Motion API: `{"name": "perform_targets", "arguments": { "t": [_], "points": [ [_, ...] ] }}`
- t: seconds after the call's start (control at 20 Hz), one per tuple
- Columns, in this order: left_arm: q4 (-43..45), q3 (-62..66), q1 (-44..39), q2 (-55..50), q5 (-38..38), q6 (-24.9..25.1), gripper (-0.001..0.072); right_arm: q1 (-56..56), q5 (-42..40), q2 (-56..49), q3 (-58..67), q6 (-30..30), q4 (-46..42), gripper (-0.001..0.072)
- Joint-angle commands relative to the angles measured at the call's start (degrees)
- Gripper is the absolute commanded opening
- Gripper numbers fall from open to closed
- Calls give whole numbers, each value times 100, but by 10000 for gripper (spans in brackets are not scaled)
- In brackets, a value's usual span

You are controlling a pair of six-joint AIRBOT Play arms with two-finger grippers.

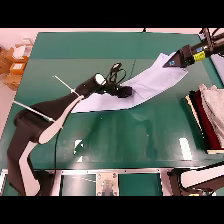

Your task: Fold the shirts.

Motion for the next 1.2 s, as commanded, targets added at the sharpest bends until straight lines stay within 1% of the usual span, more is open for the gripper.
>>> {"name": "perform_targets", "arguments": {
  "t": [0.0, 0.1, 0.15, 0.25, 0.35, 0.45, 0.5, 0.55, 0.65, 0.75, 0.9, 1.0, 1.05, 1.1, 1.15],
  "points": [
    [-258, 225, -79, -264, -144, -66, 22, 435, 87, 129, 109, 151, -13, 21],
    [-258, 225, -33, -256, -511, -63, 22, 522, 81, 129, 109, 151, -20, 20],
    [-258, 254, 48, -247, -837, -63, 22, 540, 59, 129, 109, 153, -20, 20],
    [-240, 481, 387, -245, -1825, -74, 21, 540, -17, 125, 109, 160, -20, 20],
    [24, 951, 970, -243, -3082, -380, 20, 570, -210, 122, 109, 229, -17, 20],
    [739, 1510, 1561, -234, -4159, -817, 19, 688, -450, 116, 109, 302, -15, 21],
    [1231, 1757, 1860, -164, -4629, -1049, 20, 828, -540, 94, 109, 326, -13, 20],
    [1770, 1851, 2144, 15, -4868, -1145, 19, 1010, -629, 59, 109, 404, -15, 21],
    [2671, 1849, 2625, 505, -4990, -1226, 20, 1543, -999, -81, 109, 433, -15, 21],
    [3268, 1849, 3029, 968, -5001, -1222, 20, 2203, -1598, -332, 109, 431, -15, 20],
    [3434, 1853, 3497, 1405, -4979, -1202, 21, 3438, -2802, -1027, 109, 431, 4, 21],
    [3434, 1829, 3668, 1510, -4986, -1156, 21, 4260, -4072, -1679, 109, 426, 4, 22],
    [3434, 1825, 3696, 1510, -4994, -1154, 21, 4651, -4903, -2022, 109, 422, 33, 101],
    [3432, 1792, 3696, 1510, -4990, -1119, 21, 5025, -5698, -2369, 109, 431, 70, 393],
    [3410, 1749, 3694, 1510, -5003, -1115, 20, 5243, -6085, -2618, 109, 452, 63, 490]
  ]
}}
